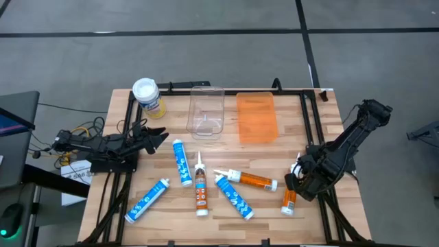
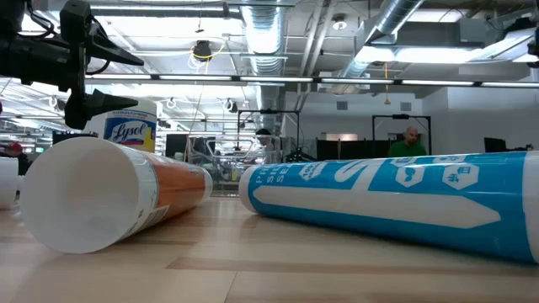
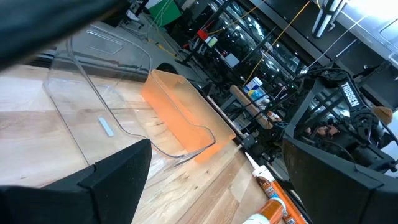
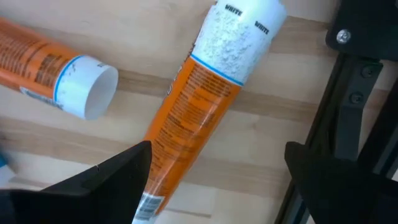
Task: Pick & place silicon tubes, Sealant and Lysol wipes
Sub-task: Put the right orange sealant into the orange bin
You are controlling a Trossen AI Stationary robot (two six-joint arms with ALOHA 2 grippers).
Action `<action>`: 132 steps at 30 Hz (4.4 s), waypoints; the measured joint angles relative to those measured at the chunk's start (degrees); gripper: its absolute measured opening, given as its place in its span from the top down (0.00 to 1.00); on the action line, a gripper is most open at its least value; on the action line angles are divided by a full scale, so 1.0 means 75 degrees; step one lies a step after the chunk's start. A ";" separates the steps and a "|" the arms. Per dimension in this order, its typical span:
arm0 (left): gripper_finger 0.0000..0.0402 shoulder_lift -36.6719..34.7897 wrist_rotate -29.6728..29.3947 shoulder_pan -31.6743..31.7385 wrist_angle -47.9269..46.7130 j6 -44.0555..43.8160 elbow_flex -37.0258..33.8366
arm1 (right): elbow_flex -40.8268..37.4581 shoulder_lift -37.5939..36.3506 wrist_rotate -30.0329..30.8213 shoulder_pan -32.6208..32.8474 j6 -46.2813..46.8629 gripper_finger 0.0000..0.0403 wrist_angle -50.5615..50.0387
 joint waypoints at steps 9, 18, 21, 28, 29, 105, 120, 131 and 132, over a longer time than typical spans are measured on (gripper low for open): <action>0.12 0.0000 0.0000 0.0000 0.0001 -0.0001 0.0000 | -0.0399 0.0002 0.0003 -0.0232 -0.0173 0.11 0.0506; 0.12 0.0002 0.0000 -0.0003 0.0006 -0.0004 0.0000 | -0.0399 0.0000 0.0015 -0.0239 -0.0883 0.11 0.1022; 0.12 0.0000 -0.0001 -0.0001 0.0009 -0.0006 0.0000 | -0.0399 0.0001 0.0014 -0.0269 -0.0880 0.11 0.0975; 0.12 0.0003 -0.0003 -0.0001 0.0012 -0.0050 0.0000 | -0.0396 0.0003 0.0464 -0.0318 0.0013 0.11 0.0397; 0.12 0.0003 -0.0003 -0.0001 0.0012 -0.0050 0.0000 | -0.0396 0.0003 0.0487 -0.0318 0.0124 0.11 0.0364; 0.12 0.0003 0.0043 0.0000 0.0189 -0.0053 -0.0009 | 0.1819 -0.0109 0.2497 -1.0006 -0.9836 0.52 0.2755; 0.12 0.0003 0.0216 0.0000 0.0199 -0.0044 -0.0009 | 0.1819 0.2443 0.1331 -1.1673 -1.1925 0.51 0.4237; 0.12 0.0003 0.0221 -0.0003 0.0196 -0.0018 -0.0006 | 0.1819 0.3533 0.1586 -1.1708 -1.2035 0.49 0.4617; 0.12 0.0003 0.0219 -0.0003 0.0196 -0.0018 -0.0006 | 0.1819 0.3593 0.1636 -1.1658 -1.2028 0.49 0.4629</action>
